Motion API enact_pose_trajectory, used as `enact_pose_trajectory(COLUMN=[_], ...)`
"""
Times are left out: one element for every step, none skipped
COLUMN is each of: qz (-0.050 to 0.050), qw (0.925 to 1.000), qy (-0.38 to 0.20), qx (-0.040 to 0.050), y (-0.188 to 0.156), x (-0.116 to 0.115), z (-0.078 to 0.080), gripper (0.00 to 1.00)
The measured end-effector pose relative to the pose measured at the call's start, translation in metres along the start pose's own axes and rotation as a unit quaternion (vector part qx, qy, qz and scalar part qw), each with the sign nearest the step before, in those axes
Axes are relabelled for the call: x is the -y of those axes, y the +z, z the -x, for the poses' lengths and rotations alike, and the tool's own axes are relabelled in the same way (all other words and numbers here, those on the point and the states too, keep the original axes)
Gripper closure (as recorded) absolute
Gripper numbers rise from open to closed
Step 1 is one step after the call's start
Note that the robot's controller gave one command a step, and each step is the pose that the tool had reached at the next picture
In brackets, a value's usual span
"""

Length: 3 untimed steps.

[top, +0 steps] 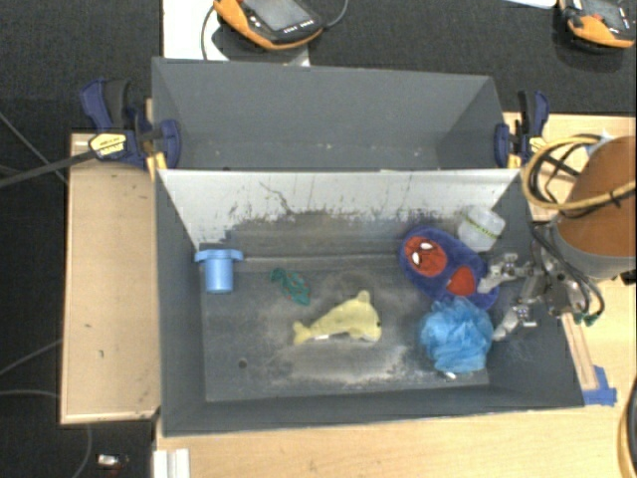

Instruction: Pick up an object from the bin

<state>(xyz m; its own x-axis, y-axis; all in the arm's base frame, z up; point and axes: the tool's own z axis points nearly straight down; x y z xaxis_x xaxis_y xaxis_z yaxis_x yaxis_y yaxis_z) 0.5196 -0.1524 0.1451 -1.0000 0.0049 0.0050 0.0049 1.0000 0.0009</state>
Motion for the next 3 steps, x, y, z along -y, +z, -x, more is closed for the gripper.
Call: enact_pose_trajectory(qz=[-0.001,-0.002,-0.004], qw=[1.0000,0.9988,0.9998], qy=[-0.003,-0.048,-0.018], qx=[0.0038,0.0056,0.0114], y=[-0.004,0.064,0.072], x=[-0.001,-0.001,-0.007], z=[0.002,-0.019,-0.028], gripper=[0.00,0.00,0.00])
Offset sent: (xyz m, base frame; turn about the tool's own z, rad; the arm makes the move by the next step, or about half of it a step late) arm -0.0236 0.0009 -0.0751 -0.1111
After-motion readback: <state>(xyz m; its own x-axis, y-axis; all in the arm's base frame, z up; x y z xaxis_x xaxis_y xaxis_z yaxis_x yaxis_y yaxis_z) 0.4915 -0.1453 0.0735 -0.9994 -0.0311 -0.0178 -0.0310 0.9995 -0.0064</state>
